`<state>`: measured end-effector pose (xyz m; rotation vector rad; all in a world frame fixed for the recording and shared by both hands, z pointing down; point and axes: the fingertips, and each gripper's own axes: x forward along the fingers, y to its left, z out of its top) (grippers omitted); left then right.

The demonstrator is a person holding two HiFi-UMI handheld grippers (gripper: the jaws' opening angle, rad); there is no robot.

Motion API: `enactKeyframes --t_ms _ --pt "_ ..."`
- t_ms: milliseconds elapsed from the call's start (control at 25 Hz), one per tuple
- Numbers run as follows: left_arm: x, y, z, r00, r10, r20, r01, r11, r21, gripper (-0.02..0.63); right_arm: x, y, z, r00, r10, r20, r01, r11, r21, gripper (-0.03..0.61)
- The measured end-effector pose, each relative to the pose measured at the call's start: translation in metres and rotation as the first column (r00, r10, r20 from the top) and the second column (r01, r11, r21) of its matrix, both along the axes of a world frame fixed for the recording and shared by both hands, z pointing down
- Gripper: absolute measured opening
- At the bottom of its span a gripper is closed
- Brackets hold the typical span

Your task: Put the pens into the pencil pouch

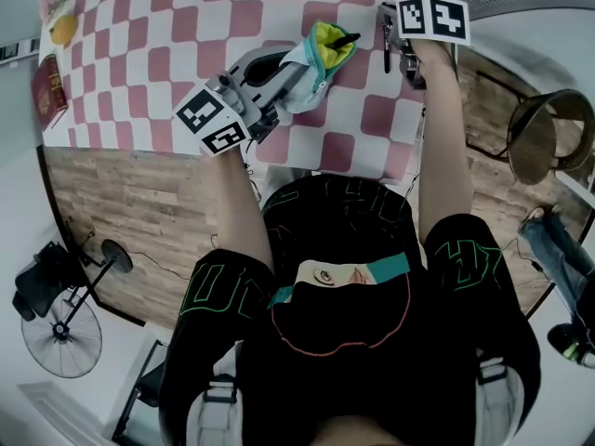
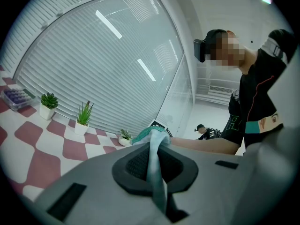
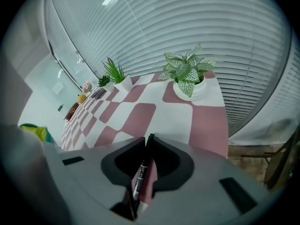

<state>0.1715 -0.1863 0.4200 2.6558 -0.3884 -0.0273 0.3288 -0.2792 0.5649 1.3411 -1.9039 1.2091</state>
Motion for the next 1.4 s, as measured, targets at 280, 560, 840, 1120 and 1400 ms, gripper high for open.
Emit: enactKeyframes --t_ms 280,560,840,1120,1400 --pt "-0.006 0.002 -0.012 1.0 0.019 0.007 -0.019 0.999 0.03 0.0 -0.005 0.006 -0.021 0.992 0.073 0.101 -0.084 0.99 0.109 0.046" --pt "-0.007 0.008 -0.028 0.999 0.032 -0.008 -0.031 0.997 0.065 0.0 -0.004 0.016 -0.074 0.96 0.116 0.256 -0.192 0.937 0.292 0.048" --pt "-0.015 0.007 -0.042 0.999 0.012 -0.039 -0.009 0.996 0.093 0.0 -0.012 0.022 -0.128 0.934 0.092 0.346 -0.245 0.869 0.43 0.048" --pt "-0.016 0.011 -0.052 0.998 -0.011 -0.058 0.018 0.993 0.117 0.0 -0.018 0.036 -0.189 0.914 0.023 0.405 -0.271 0.776 0.57 0.048" --pt "-0.018 0.006 -0.054 0.998 -0.029 -0.057 0.036 0.992 0.122 0.0 -0.025 0.042 -0.243 0.891 -0.051 0.451 -0.298 0.684 0.666 0.048"
